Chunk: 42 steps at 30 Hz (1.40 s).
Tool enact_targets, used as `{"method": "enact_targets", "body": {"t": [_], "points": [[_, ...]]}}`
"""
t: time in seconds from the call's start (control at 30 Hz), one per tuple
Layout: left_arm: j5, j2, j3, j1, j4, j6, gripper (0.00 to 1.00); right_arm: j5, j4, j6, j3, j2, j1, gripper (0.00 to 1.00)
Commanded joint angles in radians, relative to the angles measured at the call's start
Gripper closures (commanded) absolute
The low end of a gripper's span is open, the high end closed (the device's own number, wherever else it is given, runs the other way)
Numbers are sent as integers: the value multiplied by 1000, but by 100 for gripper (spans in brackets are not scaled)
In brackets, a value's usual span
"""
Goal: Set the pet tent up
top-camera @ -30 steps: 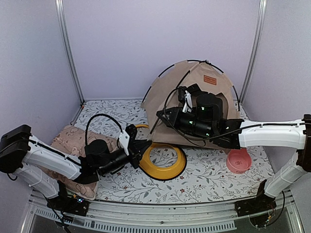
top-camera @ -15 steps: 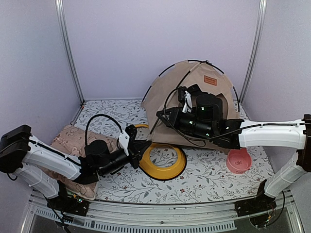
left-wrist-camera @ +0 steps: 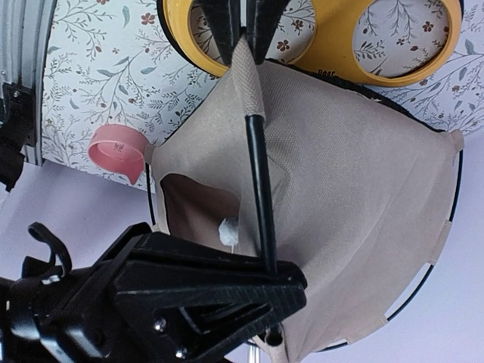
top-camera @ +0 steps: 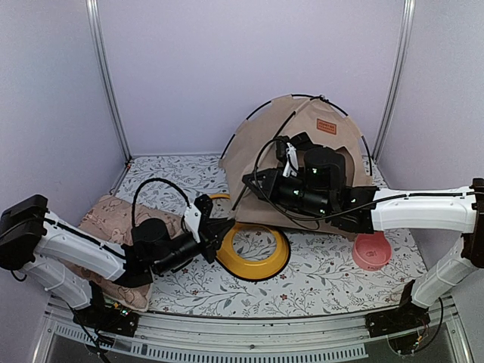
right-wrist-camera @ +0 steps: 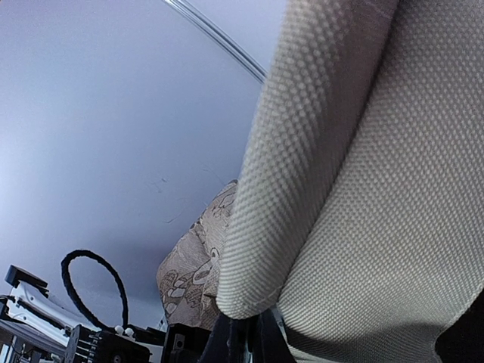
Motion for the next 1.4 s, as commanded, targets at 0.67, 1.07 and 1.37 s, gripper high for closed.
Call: {"method": "enact_targets", "body": {"t": [0.67,1.07,1.37], "points": [[63,-64,4,-18,25,9,100,147,-94,-41,-13,19,0,100],[80,-72,-7,-19,-9,-1,100,163,-108,-54,-7,19,-2,100],[23,-66,-14,-19,-15,-11,100,191,-122,-54,-27,-11,-4,100]]}}
